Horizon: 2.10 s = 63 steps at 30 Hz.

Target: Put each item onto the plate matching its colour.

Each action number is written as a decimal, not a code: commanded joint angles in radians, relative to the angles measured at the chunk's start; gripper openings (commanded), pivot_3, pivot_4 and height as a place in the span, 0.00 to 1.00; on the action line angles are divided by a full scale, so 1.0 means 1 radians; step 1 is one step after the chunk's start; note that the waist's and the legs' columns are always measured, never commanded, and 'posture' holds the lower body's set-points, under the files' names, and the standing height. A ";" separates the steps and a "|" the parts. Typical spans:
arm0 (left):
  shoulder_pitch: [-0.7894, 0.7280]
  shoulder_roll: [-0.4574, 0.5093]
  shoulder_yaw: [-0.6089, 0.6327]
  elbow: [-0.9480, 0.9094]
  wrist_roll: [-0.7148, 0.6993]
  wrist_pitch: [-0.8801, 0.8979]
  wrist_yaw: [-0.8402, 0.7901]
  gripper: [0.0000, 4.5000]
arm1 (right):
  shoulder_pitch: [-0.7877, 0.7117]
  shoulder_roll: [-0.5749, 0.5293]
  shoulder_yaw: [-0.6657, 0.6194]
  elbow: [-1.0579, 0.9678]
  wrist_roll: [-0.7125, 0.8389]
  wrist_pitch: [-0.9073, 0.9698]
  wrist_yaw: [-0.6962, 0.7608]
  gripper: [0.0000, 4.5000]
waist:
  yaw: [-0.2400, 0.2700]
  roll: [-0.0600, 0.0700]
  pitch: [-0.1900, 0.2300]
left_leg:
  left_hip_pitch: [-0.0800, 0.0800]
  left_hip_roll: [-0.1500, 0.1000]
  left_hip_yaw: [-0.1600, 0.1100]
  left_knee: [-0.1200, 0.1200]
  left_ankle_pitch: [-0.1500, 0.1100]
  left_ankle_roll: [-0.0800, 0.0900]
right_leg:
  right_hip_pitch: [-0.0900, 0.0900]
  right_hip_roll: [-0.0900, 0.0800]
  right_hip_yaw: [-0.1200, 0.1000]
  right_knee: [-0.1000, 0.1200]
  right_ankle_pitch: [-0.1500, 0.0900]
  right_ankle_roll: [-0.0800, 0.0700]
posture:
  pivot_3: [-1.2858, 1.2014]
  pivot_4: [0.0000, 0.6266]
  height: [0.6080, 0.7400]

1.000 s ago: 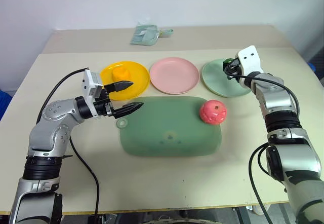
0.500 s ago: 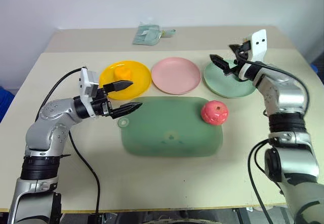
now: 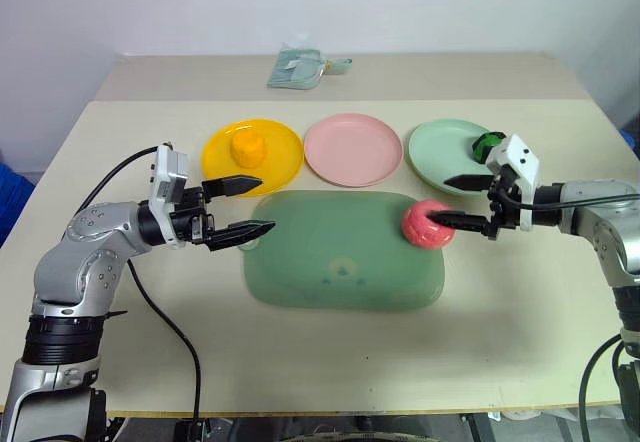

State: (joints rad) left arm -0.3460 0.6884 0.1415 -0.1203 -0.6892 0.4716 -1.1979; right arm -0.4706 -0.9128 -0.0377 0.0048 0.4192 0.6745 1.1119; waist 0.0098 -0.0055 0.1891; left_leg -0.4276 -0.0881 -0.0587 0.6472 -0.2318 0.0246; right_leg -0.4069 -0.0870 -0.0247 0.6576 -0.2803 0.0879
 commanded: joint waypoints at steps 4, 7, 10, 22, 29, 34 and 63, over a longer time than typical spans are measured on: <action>-0.013 0.000 0.000 -0.014 0.001 -0.012 -0.001 1.00 | 0.036 -0.020 0.072 -0.040 -0.069 -0.015 0.000 0.99 | 0.001 -0.001 -0.001 | 0.000 0.000 0.000 0.000 0.000 0.000 | 0.001 0.000 0.000 0.000 0.000 0.000 | 0.52 0.24 0.92; -0.013 0.002 -0.001 -0.013 0.007 -0.017 -0.001 1.00 | 0.029 0.003 0.068 -0.040 -0.042 0.003 -0.009 0.99 | 0.002 -0.001 -0.001 | 0.001 0.000 0.000 0.000 0.000 0.000 | 0.002 0.000 0.000 0.000 0.000 0.000 | 0.52 0.24 0.92; -0.012 0.003 0.001 -0.012 0.012 -0.021 0.001 1.00 | 0.022 0.008 0.070 -0.044 -0.032 0.008 -0.001 0.99 | 0.004 -0.001 -0.001 | 0.001 0.000 0.000 0.001 0.000 0.000 | 0.002 0.000 0.000 0.000 0.000 0.000 | 0.52 0.24 0.92; -0.010 -0.004 0.004 -0.007 0.036 -0.053 0.013 1.00 | 0.009 0.028 0.089 -0.050 -0.034 0.015 -0.004 0.74 | 0.003 -0.001 -0.001 | 0.001 0.000 0.000 0.001 0.000 0.000 | 0.002 0.000 0.000 -0.001 0.000 0.000 | 0.52 0.24 0.92; -0.052 -0.043 0.022 0.067 0.121 -0.160 0.104 1.00 | -0.156 0.190 -0.040 -0.002 0.043 -0.015 -0.131 0.74 | -0.002 0.000 0.000 | 0.000 0.000 0.000 0.000 0.000 -0.001 | 0.000 0.000 0.000 0.000 0.000 0.000 | 0.52 0.24 0.92; -0.076 -0.073 0.022 0.110 0.155 -0.196 0.173 1.00 | -0.372 0.362 -0.037 0.257 -0.090 -0.223 -0.368 0.74 | -0.005 0.000 -0.001 | 0.000 0.000 0.000 0.000 0.004 -0.007 | 0.000 0.000 0.000 0.000 0.000 0.000 | 0.52 0.24 0.92; 0.086 -0.052 0.105 -0.007 0.116 -0.252 0.211 1.00 | -0.220 0.277 -0.044 0.167 0.048 -0.371 0.117 0.99 | -0.003 0.000 0.000 | 0.000 -0.001 0.000 -0.001 0.002 -0.004 | 0.000 0.001 0.000 0.000 0.000 0.000 | 0.52 0.24 0.92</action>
State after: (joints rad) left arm -0.2569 0.6315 0.2276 -0.0986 -0.5524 0.2364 -0.9662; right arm -0.6892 -0.5964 -0.0716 0.2559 0.4337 0.2895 1.1705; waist 0.0071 -0.0053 0.1888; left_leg -0.4278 -0.0887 -0.0587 0.6470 -0.2317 0.0241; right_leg -0.4072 -0.0865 -0.0244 0.6580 -0.2801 0.0882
